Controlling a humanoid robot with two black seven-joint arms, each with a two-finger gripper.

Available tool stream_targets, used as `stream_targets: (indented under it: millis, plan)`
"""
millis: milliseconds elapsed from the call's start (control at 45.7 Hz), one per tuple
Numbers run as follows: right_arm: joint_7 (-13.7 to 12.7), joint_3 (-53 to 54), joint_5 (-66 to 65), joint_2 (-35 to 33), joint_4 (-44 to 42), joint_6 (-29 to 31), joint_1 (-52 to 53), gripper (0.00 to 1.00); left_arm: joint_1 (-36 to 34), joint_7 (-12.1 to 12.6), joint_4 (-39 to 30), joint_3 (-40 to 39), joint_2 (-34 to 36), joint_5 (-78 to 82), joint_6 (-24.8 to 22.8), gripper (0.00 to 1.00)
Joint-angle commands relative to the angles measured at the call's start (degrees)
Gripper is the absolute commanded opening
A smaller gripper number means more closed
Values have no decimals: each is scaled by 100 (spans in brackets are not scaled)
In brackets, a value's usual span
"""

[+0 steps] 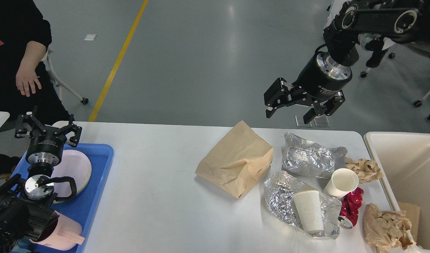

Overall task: Tidy desktop
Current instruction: 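Lower the right gripper onto the brown paper bag and grasp it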

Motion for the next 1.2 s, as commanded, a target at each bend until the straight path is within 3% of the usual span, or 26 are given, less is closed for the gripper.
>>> stream_targets:
  millis: [0, 131, 306, 438, 722, 1182]
  plan:
    - [-8, 151, 10, 1, -5, -57, -76, 100, -6, 0, 9, 0, 0, 0, -1, 96]
    - [-8, 142, 1, 18, -84, -566, -831, 100, -6, 0, 0, 0, 0, 0, -1, 96]
    - [-34, 335, 80, 9, -85, -2006, -1868, 100, -6, 0, 0, 0, 0, 0, -1, 96]
    - [-61, 784, 589, -35, -93, -2702, -2606, 100, -6, 0, 0, 0, 0, 0, -1, 96]
    - [-61, 837, 1574, 27, -269, -4046, -3292, 98, 2, 0, 0, 0, 0, 0, -1, 96]
    - [-61, 1355, 1592, 984, -1666, -4311, -4356, 99, -6, 0, 0, 0, 0, 0, -1, 96]
